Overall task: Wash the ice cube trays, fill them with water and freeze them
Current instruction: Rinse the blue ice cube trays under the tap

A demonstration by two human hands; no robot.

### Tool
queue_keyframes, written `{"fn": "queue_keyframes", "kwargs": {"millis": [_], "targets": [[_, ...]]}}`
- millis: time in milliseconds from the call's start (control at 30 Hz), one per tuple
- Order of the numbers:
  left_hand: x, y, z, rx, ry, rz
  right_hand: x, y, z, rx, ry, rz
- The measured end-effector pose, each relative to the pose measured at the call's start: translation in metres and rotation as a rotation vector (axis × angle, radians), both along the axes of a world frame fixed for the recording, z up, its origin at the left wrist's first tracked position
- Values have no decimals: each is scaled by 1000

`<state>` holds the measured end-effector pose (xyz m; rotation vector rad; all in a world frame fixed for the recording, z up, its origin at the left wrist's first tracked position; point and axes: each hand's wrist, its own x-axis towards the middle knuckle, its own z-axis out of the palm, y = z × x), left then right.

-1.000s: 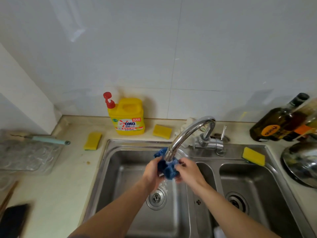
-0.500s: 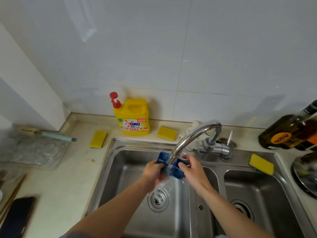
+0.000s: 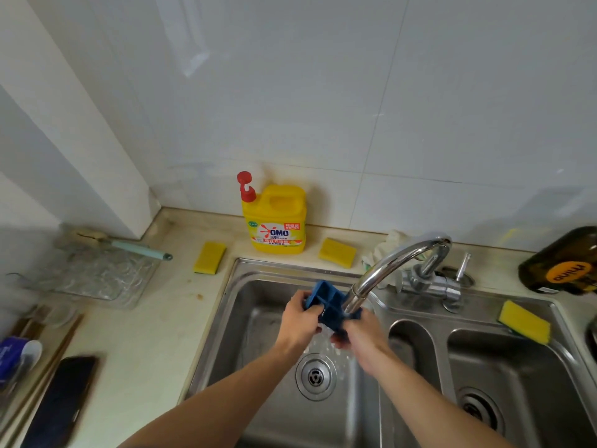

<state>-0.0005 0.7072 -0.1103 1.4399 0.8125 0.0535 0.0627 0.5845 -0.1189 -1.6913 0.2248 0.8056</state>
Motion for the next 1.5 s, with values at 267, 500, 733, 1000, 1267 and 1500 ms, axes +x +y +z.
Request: {"fn": "queue_keyframes", "kwargs": {"millis": [267,500,733,1000,1267,1500], "targets": [[-1,-12,-9,-175,-12,-16,7,-11,5,-19,-89,85],[15,-23,-14,-249,-4,115,1,-18,9,-31,-155,189],[17,-14,-8,2,35,20,7,-28,6,36,-3,179],[14,0,-3,189,153,-144,-1,-20,3,-108,-41,332],[7,-12,-3,-264,14,-100,6,-17,6,-163,-152,266],[9,-17,-9,-187,52,-202,7,-17,15,-264,-294,365]]}}
